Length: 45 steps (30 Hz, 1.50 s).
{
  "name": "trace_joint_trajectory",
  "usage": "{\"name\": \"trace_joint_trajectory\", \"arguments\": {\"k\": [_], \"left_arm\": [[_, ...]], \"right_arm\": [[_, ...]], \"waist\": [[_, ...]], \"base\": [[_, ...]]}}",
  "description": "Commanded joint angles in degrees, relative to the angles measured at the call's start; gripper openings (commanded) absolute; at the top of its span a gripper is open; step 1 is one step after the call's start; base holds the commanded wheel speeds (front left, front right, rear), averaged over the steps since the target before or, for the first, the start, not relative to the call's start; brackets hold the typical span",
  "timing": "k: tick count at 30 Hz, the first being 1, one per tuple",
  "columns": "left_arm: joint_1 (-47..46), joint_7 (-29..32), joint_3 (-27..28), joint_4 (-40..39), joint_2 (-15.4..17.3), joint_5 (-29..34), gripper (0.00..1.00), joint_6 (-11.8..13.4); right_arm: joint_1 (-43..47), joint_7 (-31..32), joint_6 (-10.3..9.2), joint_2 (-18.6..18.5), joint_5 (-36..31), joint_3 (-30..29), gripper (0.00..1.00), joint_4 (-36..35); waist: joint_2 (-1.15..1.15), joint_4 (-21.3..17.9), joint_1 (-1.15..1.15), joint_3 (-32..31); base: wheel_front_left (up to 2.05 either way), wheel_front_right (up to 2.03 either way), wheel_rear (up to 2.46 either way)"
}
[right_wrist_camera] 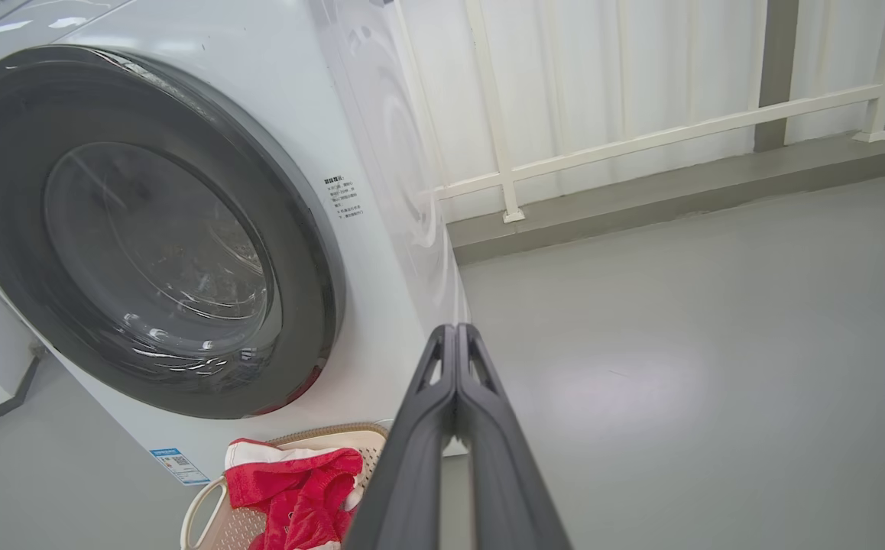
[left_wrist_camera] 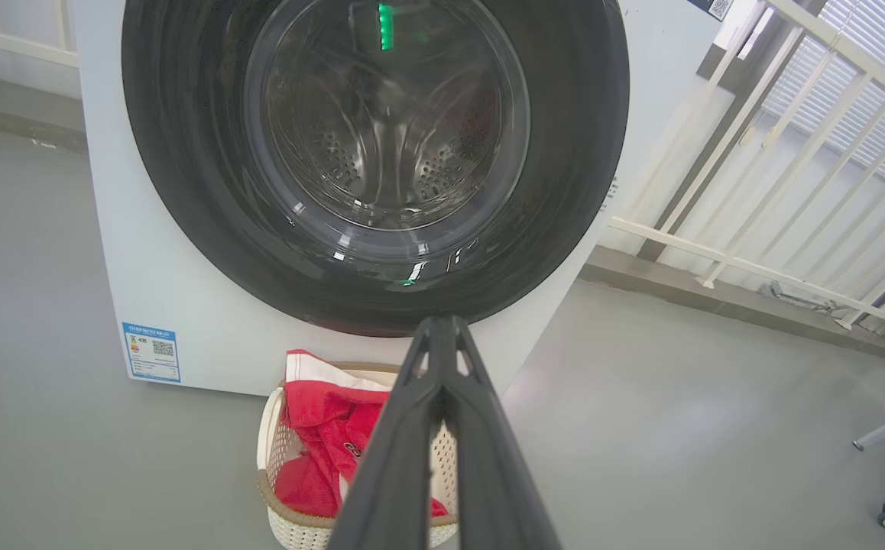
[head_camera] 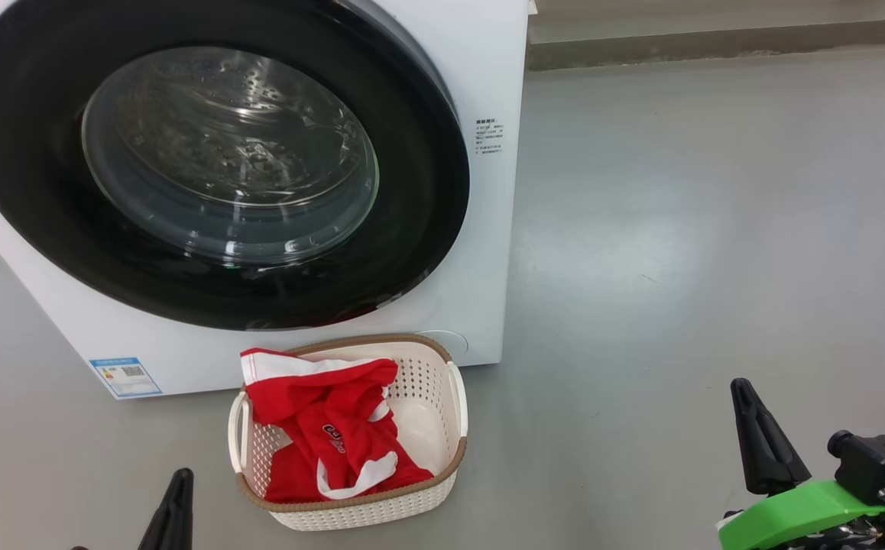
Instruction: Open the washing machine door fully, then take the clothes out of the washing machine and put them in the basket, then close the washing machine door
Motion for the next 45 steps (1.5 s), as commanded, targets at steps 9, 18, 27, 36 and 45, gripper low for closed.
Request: {"name": "trace_joint_trajectory", "arguments": {"k": [9, 18, 27, 36, 45], "left_arm": [[-3.3, 1.6, 1.3, -0.4, 0.0, -6.3, 0.00, -0.1], [-4.2, 3.1, 1.7, 0.4, -0.4, -11.6, 0.00, -0.1], [-5.1, 4.6, 2.1, 1.1, -0.8, -16.9, 0.00, -0.1], [-6.0, 6.1, 2.5, 1.8, -1.2, -22.2, 0.00, -0.2], [-6.7, 7.4, 2.9, 2.5, -1.6, -27.0, 0.00, -0.2]], "right_arm": [[-2.7, 1.8, -0.05, -0.7, 7.3, -0.5, 0.00, -1.3], [-3.0, 3.3, -0.07, -0.8, 13.2, -0.7, 0.00, -1.2], [-3.4, 4.9, -0.08, -0.9, 19.0, -0.9, 0.00, -1.2], [-3.8, 6.4, -0.10, -0.9, 24.8, -1.1, 0.00, -1.1], [-4.1, 7.8, -0.11, -1.0, 30.0, -1.3, 0.00, -1.0]], "waist": [[0.00, 0.1, -0.01, 0.2], [0.00, 0.3, -0.01, 0.3], [0.00, 0.4, -0.01, 0.5], [0.00, 0.5, -0.01, 0.6], [0.00, 0.7, -0.01, 0.7]], "base": [[0.00, 0.00, 0.00], [0.00, 0.00, 0.00], [0.00, 0.00, 0.00], [0.00, 0.00, 0.00], [0.00, 0.00, 0.00]]}}
